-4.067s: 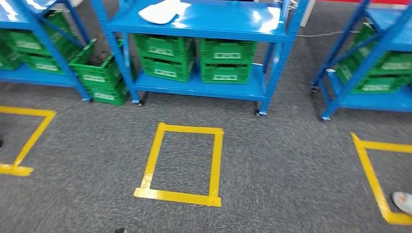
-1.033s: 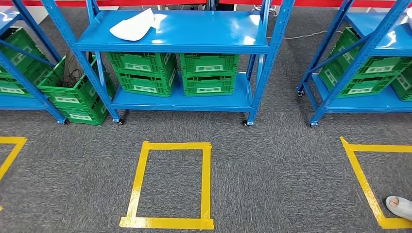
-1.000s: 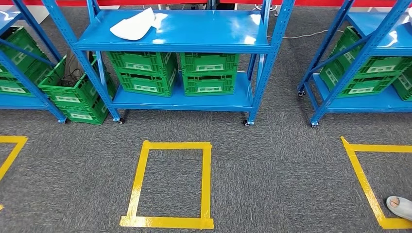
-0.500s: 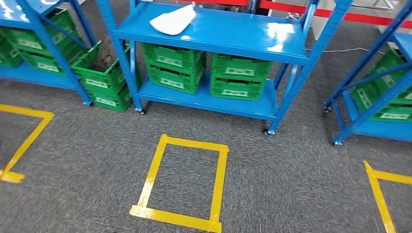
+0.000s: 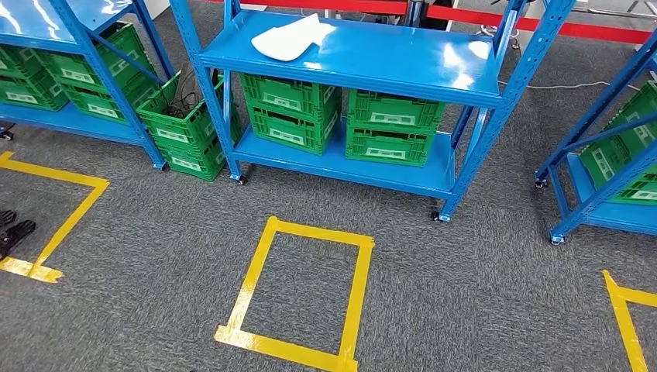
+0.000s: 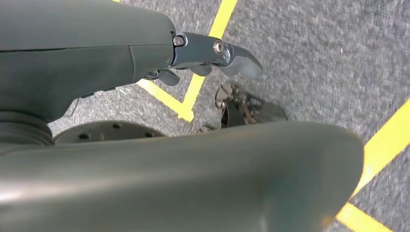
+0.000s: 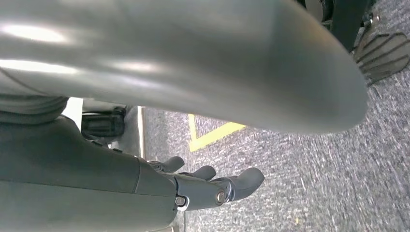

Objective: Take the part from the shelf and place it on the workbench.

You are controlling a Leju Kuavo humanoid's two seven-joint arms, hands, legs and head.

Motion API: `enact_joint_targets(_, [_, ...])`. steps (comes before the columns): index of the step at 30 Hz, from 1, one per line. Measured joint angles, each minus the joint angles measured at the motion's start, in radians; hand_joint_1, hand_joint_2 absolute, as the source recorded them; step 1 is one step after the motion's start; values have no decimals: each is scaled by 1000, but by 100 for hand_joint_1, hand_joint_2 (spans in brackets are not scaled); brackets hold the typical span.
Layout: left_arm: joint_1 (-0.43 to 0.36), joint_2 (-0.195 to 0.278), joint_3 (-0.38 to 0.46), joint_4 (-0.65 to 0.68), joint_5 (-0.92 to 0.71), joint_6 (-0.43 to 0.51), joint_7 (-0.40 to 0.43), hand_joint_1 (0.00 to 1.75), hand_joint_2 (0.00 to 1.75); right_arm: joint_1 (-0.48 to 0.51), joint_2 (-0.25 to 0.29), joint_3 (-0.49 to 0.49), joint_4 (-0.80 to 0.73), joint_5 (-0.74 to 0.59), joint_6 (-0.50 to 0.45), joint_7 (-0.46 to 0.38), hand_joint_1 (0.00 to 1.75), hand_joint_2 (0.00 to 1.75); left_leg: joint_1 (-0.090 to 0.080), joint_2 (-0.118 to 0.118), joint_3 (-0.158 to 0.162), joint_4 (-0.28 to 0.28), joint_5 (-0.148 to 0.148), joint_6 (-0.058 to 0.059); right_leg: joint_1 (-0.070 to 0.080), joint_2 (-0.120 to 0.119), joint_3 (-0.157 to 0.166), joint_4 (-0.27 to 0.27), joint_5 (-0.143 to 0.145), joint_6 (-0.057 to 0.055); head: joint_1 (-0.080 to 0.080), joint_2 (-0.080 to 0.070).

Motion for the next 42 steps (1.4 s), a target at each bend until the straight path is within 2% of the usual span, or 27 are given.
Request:
enact_joint_targets(6, [0,0,0,0,0,-3,0,0,0,0,1,0,0,-4,-11,1,0,0,0,0,16,-5,6,-9,0,0,5,2,1,-5,-11,0])
enact_joint_targets(9, [0,0,0,0,1,-4,0,0,0,0,1,0,0,-8,-13,0,0,0,0,0,15,-5,6,-9,0,0,12,2,1,-6,-13,0])
enact_joint_targets(15, [0,0,0,0,0,-15,-17,0,0,-1,1,0,0,-12,-14,-6,0,0,-1,0,18,-5,2,-9,-1,0,4,-1,-2,-6,-14,0])
enact_joint_targets(38, [0,0,0,0,-2,-15,-18,0,0,-1,1,0,0,-19,-16,-7,0,0,-4,0,17,-5,4,-6,-3,0,6,-6,1,-2,-17,0])
enact_joint_targets(40, [0,1,0,0,-2,-15,-18,0,0,-1,1,0,0,-19,-16,-7,0,0,-6,0,15,-3,2,-2,-5,0,7,-9,3,2,-17,0])
enact_joint_targets(42, [0,1,0,0,-2,-15,-19,0,0,-2,2,0,0,-19,-16,-7,0,0,-8,0,15,-10,2,9,-8,-1,12,-21,6,11,-21,0])
